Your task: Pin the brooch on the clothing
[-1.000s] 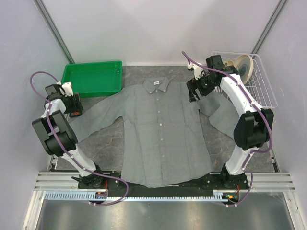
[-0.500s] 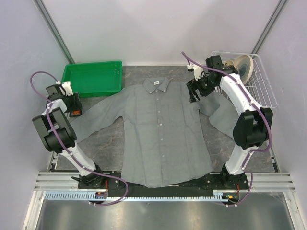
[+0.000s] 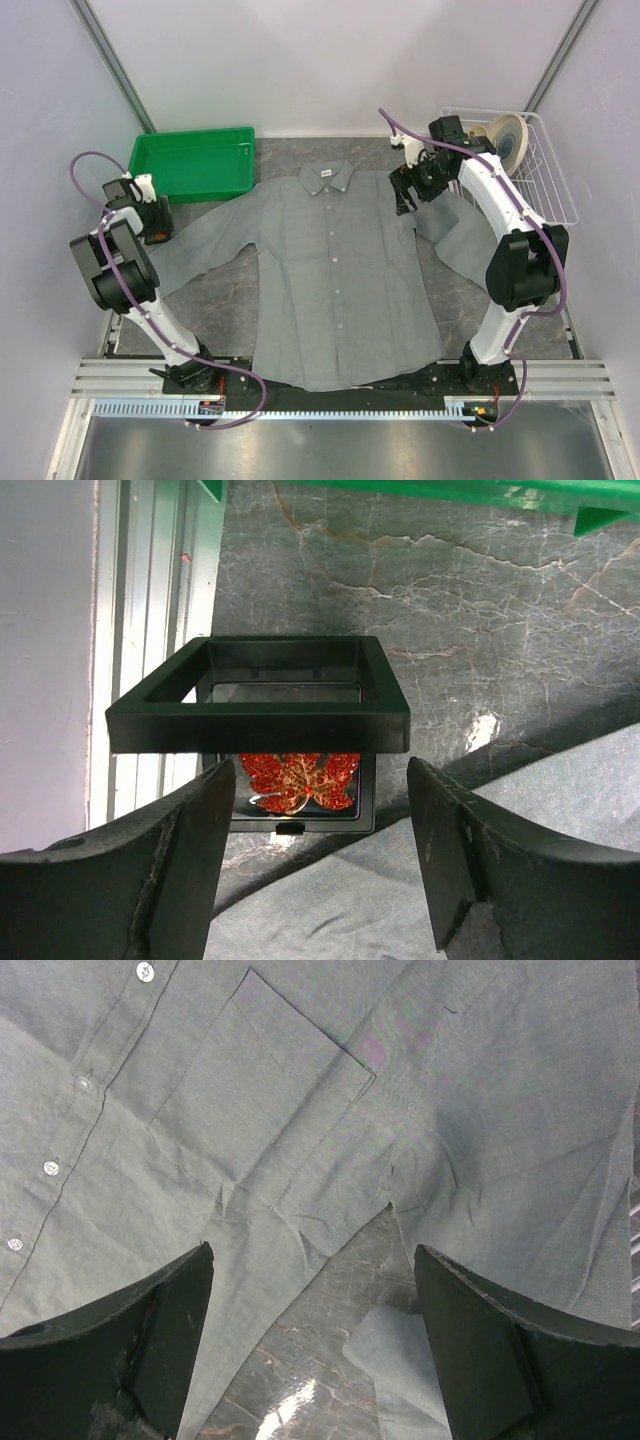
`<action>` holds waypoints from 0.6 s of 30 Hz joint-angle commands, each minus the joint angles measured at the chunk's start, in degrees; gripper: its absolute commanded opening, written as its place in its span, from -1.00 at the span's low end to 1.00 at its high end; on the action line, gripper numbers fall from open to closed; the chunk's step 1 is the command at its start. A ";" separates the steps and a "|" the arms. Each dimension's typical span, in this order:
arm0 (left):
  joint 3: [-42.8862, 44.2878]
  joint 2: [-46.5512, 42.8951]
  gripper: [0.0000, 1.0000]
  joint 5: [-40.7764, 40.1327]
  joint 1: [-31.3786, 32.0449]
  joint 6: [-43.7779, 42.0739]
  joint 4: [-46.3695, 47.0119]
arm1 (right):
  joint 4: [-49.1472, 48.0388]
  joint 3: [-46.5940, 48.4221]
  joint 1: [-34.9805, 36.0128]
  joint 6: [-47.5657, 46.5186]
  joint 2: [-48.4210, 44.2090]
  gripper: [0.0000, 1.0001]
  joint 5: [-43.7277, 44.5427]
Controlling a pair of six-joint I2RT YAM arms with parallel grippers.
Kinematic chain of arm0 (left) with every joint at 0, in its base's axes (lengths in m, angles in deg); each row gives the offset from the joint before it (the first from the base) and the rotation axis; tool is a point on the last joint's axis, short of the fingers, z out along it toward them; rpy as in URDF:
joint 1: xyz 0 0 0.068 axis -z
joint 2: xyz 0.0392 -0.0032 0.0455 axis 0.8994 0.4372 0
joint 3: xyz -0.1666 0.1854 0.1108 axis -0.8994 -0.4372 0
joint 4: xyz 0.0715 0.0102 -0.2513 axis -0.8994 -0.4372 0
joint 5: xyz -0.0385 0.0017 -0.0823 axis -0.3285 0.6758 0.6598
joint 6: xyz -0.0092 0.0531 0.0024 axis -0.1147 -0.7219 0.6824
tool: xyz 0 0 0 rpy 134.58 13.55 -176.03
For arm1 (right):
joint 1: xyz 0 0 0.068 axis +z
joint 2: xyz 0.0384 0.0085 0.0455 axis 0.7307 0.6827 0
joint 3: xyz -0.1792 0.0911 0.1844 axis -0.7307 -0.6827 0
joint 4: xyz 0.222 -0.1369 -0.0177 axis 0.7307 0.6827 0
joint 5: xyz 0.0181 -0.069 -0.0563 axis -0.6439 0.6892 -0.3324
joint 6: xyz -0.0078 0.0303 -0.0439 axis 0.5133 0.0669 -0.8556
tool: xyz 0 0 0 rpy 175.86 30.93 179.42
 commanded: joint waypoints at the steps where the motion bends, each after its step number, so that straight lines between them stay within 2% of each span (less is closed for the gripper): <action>1: -0.20 1.37 0.52 -0.81 0.17 0.44 3.50 | 0.51 2.70 0.20 -0.95 0.39 0.78 0.55; 9: 0.15 2.69 0.39 -0.90 0.61 0.52 4.29 | 0.95 2.44 0.20 -1.21 0.04 0.78 0.91; 18: -0.11 2.07 0.12 -1.78 1.40 0.52 4.65 | 0.95 2.44 0.11 -0.95 0.03 0.78 1.08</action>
